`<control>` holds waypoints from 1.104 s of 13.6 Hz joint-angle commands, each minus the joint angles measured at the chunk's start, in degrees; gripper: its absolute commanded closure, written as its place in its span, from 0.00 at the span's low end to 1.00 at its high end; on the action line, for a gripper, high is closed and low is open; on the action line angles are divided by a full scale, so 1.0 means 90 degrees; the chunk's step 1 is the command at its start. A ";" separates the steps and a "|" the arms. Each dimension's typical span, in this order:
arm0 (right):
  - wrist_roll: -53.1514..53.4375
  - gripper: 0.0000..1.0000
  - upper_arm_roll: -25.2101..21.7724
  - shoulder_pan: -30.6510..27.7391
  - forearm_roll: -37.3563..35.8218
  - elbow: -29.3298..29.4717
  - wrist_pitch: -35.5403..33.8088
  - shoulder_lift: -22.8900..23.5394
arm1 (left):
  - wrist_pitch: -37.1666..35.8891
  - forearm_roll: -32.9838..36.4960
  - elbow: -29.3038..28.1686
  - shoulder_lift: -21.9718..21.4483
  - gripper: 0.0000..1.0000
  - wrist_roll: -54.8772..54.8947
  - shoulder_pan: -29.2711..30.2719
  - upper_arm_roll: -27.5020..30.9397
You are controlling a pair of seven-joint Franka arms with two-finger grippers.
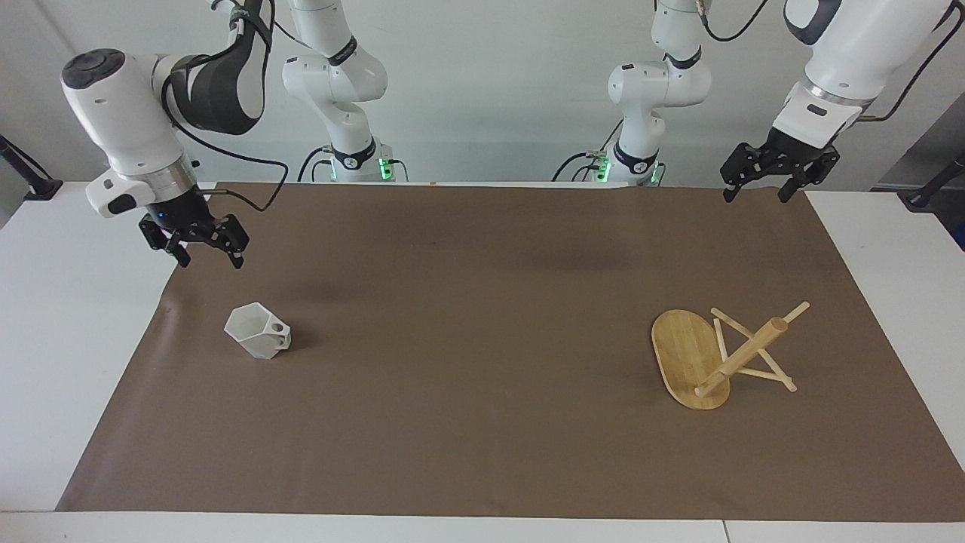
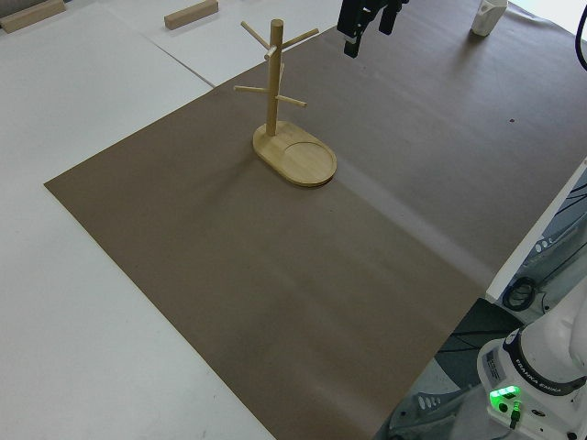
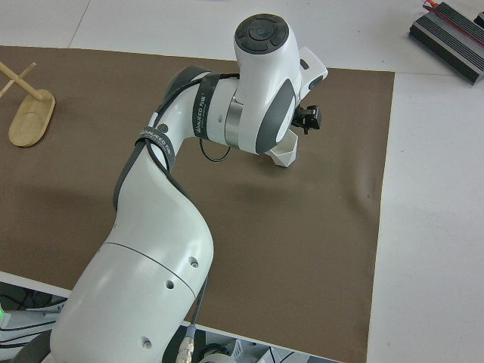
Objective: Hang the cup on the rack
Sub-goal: 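Move the right gripper toward the white cup's handle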
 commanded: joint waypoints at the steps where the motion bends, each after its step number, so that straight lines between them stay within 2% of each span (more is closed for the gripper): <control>1: -0.0139 0.00 -0.0004 -0.0056 -0.0116 -0.0053 0.0398 0.0232 | 0.0107 0.0126 -0.0178 -0.0149 0.00 -0.0039 0.0064 -0.0037; 12: -0.0022 0.00 0.0006 -0.0056 -0.0096 -0.0600 0.1619 0.0730 | 0.0097 0.0126 -0.0188 -0.0149 0.00 -0.0039 0.0064 -0.0047; 15: -0.0022 0.00 0.0006 -0.0056 -0.0096 -0.0668 0.1718 0.0848 | 0.0107 0.0126 -0.0178 -0.0149 0.00 -0.0039 0.0064 -0.0037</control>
